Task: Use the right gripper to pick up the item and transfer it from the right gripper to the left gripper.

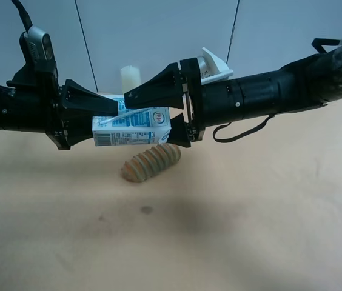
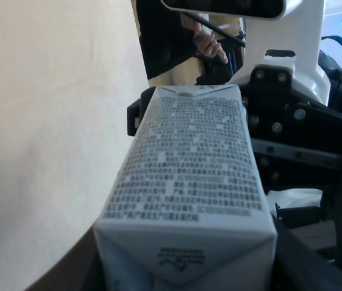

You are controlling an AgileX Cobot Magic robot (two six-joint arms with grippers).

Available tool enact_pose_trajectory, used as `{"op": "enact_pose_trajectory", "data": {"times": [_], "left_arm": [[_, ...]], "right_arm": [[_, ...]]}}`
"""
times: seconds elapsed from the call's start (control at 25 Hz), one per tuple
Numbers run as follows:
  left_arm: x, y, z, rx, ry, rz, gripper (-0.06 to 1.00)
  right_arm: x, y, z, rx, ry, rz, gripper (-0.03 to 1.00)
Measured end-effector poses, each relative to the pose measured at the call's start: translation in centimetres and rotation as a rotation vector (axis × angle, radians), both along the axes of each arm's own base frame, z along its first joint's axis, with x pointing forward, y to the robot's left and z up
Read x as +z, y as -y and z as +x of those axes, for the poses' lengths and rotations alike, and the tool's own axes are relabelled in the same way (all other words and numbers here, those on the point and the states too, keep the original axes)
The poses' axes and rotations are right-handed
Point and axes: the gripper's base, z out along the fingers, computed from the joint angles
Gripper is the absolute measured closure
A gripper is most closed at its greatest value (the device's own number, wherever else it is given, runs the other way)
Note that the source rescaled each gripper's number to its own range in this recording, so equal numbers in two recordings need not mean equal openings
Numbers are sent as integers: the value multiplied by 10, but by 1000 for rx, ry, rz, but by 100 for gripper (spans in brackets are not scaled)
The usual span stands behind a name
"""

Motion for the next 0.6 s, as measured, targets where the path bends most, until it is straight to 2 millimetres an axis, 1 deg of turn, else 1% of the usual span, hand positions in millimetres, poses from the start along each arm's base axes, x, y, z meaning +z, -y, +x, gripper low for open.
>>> {"op": "enact_pose_trajectory", "data": {"times": [0.32,0.6], "left_arm": [[0,0,0,7,-13,8,93],[0,-1,1,17,-15,14,94]], "right_arm": [[4,5,-10,75,68,-121,23],[0,21,-12,48,144,-407,23]]}}
